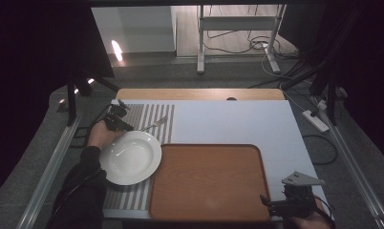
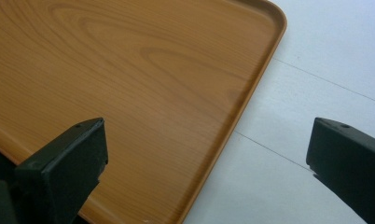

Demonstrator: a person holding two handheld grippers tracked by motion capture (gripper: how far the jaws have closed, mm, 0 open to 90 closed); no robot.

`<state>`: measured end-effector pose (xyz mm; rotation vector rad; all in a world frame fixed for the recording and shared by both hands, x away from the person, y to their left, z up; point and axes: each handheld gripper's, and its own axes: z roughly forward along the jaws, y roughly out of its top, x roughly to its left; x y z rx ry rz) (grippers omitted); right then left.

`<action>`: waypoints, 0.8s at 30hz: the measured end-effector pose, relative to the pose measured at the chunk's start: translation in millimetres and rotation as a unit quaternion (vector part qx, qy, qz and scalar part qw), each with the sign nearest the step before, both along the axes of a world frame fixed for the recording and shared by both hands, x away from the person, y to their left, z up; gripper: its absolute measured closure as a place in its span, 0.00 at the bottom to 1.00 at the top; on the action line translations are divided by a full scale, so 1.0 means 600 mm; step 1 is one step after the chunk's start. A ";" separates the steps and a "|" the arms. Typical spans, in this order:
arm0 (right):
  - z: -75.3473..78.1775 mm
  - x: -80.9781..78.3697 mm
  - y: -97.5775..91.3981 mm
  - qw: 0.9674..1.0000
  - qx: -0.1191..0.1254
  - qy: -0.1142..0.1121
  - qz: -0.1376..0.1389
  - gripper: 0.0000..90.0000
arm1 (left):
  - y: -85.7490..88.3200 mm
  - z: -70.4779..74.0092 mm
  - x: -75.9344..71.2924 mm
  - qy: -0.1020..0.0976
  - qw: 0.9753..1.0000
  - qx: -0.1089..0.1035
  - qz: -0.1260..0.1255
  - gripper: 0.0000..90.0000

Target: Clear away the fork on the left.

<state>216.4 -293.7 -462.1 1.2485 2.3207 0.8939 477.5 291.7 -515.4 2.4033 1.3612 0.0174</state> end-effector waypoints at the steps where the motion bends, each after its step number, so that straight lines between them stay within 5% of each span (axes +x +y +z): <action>1: 0.000 0.000 0.000 1.000 0.000 0.000 0.000 0.00 | 0.002 0.004 0.001 -0.007 1.000 -0.009 0.006 0.99; 6: 0.000 0.000 0.000 1.000 0.000 0.001 0.000 0.00 | -0.008 0.024 0.004 -0.039 0.999 -0.017 0.003 0.63; 10: 0.000 0.000 0.000 1.000 0.000 0.001 0.000 0.00 | -0.028 0.030 0.008 -0.053 0.998 -0.019 -0.011 0.45; 17: 0.000 0.000 0.000 1.000 0.001 0.001 0.000 0.00 | -0.069 0.023 0.024 -0.043 0.998 -0.017 -0.031 0.04; 24: 0.000 0.000 -0.001 1.000 0.001 0.000 0.002 0.00 | -0.101 0.001 0.038 -0.025 0.999 0.012 -0.046 0.00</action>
